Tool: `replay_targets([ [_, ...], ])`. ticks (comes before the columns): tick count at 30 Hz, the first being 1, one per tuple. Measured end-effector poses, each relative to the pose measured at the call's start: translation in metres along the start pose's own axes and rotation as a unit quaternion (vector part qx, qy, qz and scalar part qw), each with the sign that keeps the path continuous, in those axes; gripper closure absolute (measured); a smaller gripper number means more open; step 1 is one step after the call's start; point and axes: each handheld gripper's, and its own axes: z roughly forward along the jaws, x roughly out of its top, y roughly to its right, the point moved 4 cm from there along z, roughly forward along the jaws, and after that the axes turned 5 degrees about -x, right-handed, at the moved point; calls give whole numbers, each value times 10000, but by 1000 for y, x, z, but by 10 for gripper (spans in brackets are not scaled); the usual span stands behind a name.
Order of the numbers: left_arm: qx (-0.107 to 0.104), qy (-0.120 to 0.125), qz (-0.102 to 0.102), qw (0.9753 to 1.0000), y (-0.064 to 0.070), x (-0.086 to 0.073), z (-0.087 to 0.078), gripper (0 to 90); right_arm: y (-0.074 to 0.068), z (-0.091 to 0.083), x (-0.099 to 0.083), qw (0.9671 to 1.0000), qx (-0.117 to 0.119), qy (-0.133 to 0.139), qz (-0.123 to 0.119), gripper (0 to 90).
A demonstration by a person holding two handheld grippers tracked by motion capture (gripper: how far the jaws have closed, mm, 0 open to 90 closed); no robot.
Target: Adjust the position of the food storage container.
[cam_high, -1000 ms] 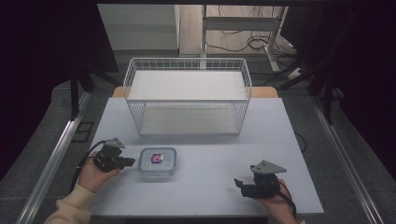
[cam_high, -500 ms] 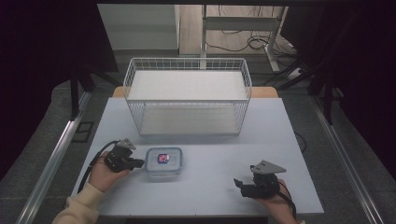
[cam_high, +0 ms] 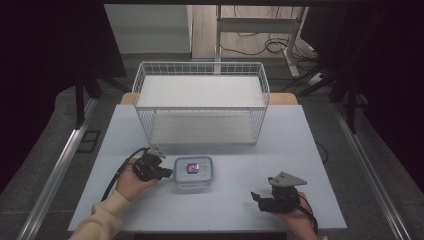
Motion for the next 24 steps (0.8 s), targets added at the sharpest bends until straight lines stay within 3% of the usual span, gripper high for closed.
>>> replay_targets([
  [11,-163,19,154,9997,15,21,18,897,1,0,-1,10000,-4,-21,-8,192],
  [16,-152,66,166,9997,16,21,19,894,0,0,-1,10000,2,-35,-26,192],
  [22,216,247,264,9991,20,11,3,895,3,1,-3,10000,3,-61,-54,192],
  [24,263,458,258,9983,24,5,-9,894,5,1,-3,10000,-11,-43,-50,193],
])
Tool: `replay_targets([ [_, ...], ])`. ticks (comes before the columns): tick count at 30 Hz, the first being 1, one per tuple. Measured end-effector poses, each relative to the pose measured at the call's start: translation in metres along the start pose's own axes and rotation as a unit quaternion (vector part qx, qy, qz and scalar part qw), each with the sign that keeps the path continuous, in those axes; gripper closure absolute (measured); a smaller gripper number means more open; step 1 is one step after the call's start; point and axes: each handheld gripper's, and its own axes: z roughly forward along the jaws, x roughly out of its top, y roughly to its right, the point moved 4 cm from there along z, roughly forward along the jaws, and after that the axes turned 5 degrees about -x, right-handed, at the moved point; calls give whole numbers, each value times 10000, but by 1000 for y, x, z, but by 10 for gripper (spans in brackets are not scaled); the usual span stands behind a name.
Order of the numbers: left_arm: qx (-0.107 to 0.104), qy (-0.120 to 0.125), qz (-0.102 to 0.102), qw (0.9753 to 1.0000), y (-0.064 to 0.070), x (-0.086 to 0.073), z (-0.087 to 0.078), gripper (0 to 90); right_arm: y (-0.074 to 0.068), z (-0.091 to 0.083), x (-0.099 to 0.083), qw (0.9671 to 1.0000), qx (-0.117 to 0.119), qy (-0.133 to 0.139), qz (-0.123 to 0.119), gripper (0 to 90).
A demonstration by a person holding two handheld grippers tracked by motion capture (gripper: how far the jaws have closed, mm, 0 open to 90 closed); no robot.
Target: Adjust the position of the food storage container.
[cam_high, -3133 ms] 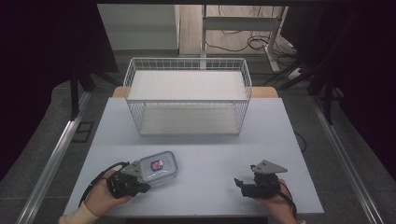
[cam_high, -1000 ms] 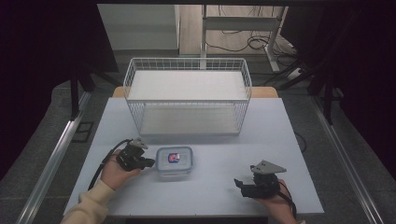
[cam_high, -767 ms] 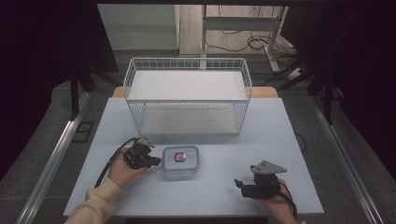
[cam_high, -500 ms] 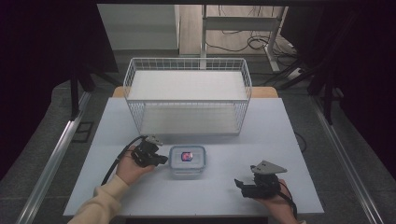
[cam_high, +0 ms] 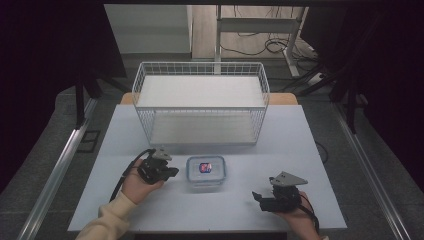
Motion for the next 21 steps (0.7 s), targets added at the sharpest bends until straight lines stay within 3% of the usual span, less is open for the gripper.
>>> replay_targets([
  [3,49,163,-11,9999,4,-4,-5,864,0,0,0,10000,13,2,18,193],
  [6,226,287,-29,9993,11,-12,-6,828,-1,0,-1,10000,77,2,21,192],
  [7,277,317,-94,9991,13,-14,-6,782,-1,0,-1,9999,103,-7,20,192],
  [8,386,334,-263,9983,15,-16,-4,588,-2,1,-1,9999,130,-11,-4,191],
  [9,428,356,-344,9979,16,-17,-3,492,-2,2,-1,9999,147,-11,-2,190],
  [13,138,447,-767,9960,18,-19,-3,299,-3,3,-1,9997,247,9,42,175],
  [21,27,609,-973,9934,14,-23,-6,267,-7,2,1,9996,262,86,74,141],
])
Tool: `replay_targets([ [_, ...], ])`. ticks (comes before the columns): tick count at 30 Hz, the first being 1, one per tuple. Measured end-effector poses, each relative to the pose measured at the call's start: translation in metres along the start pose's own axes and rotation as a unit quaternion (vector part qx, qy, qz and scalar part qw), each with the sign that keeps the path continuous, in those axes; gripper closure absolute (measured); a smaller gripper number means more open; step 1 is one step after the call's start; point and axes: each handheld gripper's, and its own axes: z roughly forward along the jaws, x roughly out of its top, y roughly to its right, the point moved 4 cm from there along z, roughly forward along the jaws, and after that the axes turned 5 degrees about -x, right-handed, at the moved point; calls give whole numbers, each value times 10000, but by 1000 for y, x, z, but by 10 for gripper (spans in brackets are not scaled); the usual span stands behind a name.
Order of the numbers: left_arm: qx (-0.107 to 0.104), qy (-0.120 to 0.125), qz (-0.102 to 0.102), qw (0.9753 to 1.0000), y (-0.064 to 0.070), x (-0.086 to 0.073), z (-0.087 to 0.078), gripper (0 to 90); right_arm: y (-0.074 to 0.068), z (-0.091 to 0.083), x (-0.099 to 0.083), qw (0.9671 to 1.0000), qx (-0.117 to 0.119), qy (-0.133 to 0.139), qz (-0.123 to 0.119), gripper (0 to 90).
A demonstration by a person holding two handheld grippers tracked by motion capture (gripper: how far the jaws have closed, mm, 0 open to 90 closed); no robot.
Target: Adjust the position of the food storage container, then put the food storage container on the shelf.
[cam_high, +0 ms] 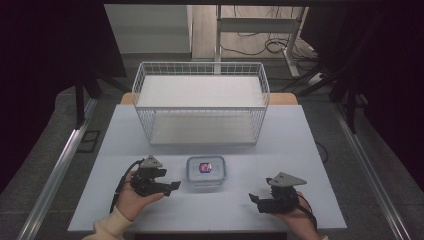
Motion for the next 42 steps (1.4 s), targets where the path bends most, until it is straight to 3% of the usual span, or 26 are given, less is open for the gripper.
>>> replay_targets([
  [1,56,48,-21,10000,-2,0,0,268,1,1,0,9998,-199,-36,93,134],
  [2,62,65,-36,10000,-2,0,-1,266,1,1,0,9997,-207,-45,127,134],
  [12,50,198,-256,9995,-9,3,-4,208,0,-1,6,9993,-53,-10,363,136],
  [17,100,302,-371,9988,-9,8,-7,163,-4,0,11,9990,-106,8,431,137],
  [19,67,327,-409,9986,-9,10,-7,150,-8,3,19,9986,91,-19,527,150],
  [23,-27,353,-501,9981,-10,17,-7,142,-12,7,30,9981,236,-32,575,154],
  [24,-54,366,-512,9980,-11,20,-7,140,-15,9,37,9968,376,-16,706,154],
  [27,-134,400,-631,9971,-14,28,-7,133,-17,12,44,9954,522,-46,802,152],
  [28,-264,427,-763,9958,-15,35,-6,131,-19,16,51,9948,559,-67,845,152],
  [30,-273,416,-775,9957,-16,37,-5,127,-19,18,55,9944,586,-74,874,152],
  [34,-539,437,-1147,9910,-20,43,4,123,-19,31,67,9903,830,-211,1096,150],
  [38,-735,400,-1243,9887,-18,46,12,123,-22,41,74,9873,1000,-317,1191,150],
  [42,-1087,392,-1479,9822,-17,51,25,122,-21,54,83,9832,1169,-373,1354,150],
])
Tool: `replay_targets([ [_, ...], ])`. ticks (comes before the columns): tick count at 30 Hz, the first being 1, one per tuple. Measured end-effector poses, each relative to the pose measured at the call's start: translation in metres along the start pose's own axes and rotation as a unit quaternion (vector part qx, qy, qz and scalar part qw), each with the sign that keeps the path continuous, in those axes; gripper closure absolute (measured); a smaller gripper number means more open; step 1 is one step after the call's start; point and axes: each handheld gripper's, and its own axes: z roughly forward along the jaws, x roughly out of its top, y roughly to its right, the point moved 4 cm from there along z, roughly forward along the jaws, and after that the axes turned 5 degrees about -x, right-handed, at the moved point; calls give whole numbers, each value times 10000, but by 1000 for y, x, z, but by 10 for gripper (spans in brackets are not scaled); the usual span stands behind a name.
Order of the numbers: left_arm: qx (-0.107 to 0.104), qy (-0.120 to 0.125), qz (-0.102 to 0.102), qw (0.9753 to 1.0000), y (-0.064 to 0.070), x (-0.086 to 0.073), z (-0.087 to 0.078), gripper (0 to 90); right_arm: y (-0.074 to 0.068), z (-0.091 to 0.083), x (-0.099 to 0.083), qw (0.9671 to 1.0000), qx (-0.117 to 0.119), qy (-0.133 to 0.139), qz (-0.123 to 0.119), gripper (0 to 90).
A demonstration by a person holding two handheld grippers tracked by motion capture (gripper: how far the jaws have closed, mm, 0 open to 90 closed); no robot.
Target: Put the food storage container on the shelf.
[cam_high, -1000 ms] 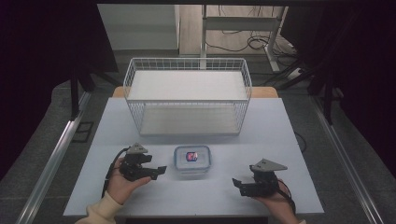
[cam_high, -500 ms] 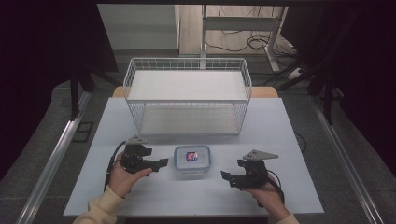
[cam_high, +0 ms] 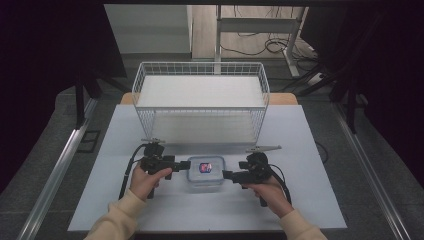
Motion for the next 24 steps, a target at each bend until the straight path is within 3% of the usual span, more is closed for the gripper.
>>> replay_targets([
  [2,-48,-64,-92,9999,-2,-2,6,125,2,9,5,9998,127,-9,165,150],
  [7,-67,-86,-86,9999,-4,-4,9,139,5,19,6,9992,208,-47,352,150],
  [9,-196,-116,-231,9995,-6,-7,13,141,6,25,7,9982,306,-90,509,150],
  [12,-181,-144,-275,9994,-8,-9,16,142,5,32,4,9976,393,-197,534,150],
  [14,-297,-148,-406,9986,-10,-12,18,148,4,35,3,9972,430,-252,560,150],
  [23,-433,-241,-429,9978,-10,-17,23,212,2,46,-2,9955,574,-405,635,180],
  [24,-560,-193,-579,9966,-11,-18,25,218,3,47,-2,9947,624,-419,698,182],
])
